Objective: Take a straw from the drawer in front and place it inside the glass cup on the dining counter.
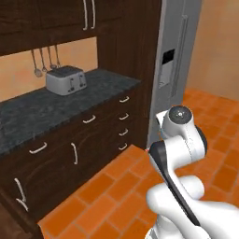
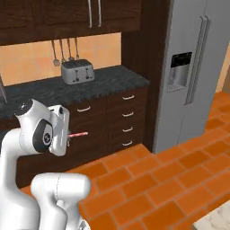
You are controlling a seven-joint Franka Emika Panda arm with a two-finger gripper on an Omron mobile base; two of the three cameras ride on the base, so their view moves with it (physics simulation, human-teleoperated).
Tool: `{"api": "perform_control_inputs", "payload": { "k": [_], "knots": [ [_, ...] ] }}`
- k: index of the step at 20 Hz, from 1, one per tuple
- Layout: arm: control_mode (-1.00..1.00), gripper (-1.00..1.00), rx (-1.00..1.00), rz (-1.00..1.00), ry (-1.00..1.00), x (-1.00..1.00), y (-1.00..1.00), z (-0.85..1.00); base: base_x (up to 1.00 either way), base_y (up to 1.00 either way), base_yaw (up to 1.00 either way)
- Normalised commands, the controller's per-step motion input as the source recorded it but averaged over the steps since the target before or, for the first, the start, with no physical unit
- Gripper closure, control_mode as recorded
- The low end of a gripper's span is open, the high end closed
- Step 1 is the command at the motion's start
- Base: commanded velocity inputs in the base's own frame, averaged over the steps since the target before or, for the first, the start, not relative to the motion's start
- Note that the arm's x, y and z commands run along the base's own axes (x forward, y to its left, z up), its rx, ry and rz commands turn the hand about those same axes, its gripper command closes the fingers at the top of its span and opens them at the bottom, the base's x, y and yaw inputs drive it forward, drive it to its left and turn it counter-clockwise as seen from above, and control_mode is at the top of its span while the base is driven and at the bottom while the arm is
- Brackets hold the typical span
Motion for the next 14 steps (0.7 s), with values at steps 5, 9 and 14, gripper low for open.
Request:
{"api": "perform_control_inputs", "payload": {
  "k": [5,9,14],
  "knots": [
    [1.0,1.0,0.0,0.0,0.0,0.0,0.0,0.0,0.58,-0.51,-0.47],
    [1.0,1.0,0.0,0.0,0.0,0.0,0.0,0.0,0.99,-0.21,-0.41],
    [1.0,1.0,0.0,0.0,0.0,0.0,0.0,0.0,1.0,-0.27,-0.44]
  ]
}}
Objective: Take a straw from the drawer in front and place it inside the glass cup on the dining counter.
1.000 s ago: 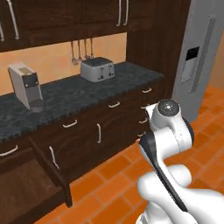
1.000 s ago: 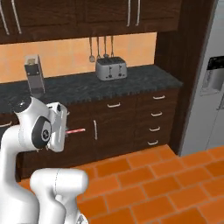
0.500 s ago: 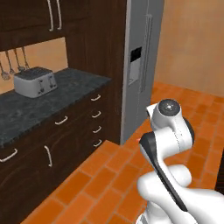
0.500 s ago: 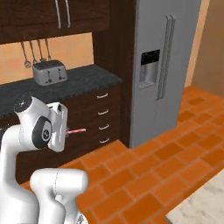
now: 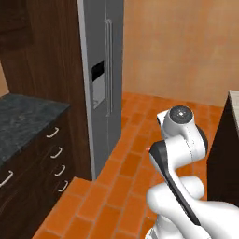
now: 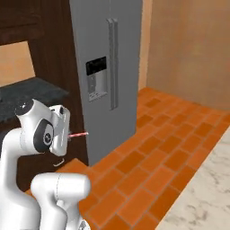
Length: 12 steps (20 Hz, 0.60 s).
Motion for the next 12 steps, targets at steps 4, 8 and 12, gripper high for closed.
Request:
{"api": "perform_control_inputs", "payload": {
  "k": [4,8,12],
  "knots": [
    [1.0,1.0,0.0,0.0,0.0,0.0,0.0,0.0,1.0,-0.31,-0.42],
    [1.0,1.0,0.0,0.0,0.0,0.0,0.0,0.0,1.0,-0.15,-0.39],
    [1.0,1.0,0.0,0.0,0.0,0.0,0.0,0.0,1.0,0.0,-0.32]
  ]
}}
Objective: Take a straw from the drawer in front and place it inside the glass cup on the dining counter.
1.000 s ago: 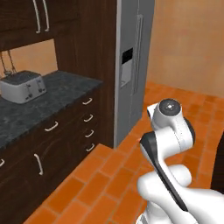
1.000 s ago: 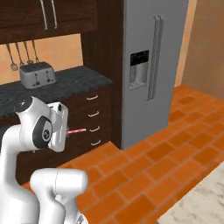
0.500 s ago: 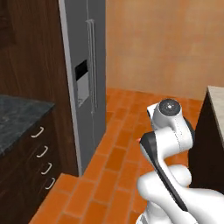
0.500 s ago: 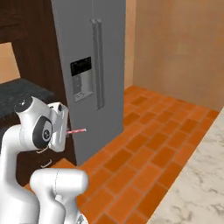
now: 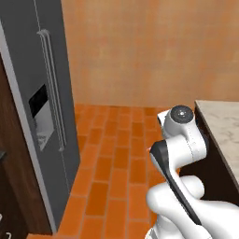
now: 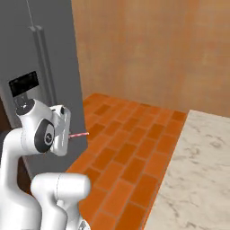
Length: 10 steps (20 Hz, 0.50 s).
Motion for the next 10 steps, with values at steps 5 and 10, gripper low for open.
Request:
{"api": "perform_control_inputs", "payload": {
  "k": [5,10],
  "knots": [
    [1.0,1.0,0.0,0.0,0.0,0.0,0.0,0.0,1.0,0.0,-0.31],
    [1.0,1.0,0.0,0.0,0.0,0.0,0.0,0.0,1.0,0.07,-0.32]
  ]
}}
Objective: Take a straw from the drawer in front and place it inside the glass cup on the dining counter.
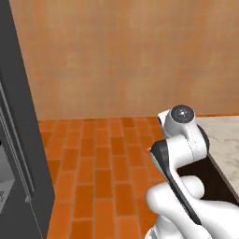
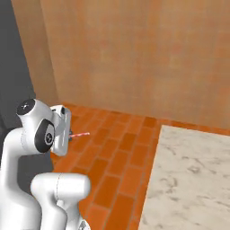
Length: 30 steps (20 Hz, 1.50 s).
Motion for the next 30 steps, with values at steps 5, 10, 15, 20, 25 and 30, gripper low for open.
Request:
{"api": "perform_control_inputs", "payload": {
  "k": [5,10,15,20,25,30],
  "knots": [
    [1.0,1.0,0.0,0.0,0.0,0.0,0.0,0.0,1.0,0.48,-0.26],
    [1.0,1.0,0.0,0.0,0.0,0.0,0.0,0.0,1.0,0.5,-0.22],
    [1.0,1.0,0.0,0.0,0.0,0.0,0.0,0.0,1.0,0.26,-0.34],
    [1.0,1.0,0.0,0.0,0.0,0.0,0.0,0.0,1.0,0.33,-0.66],
    [1.0,1.0,0.0,0.0,0.0,0.0,0.0,0.0,0.97,0.31,-0.68],
    [1.0,1.0,0.0,0.0,0.0,0.0,0.0,0.0,0.82,0.23,-0.72]
  ]
}}
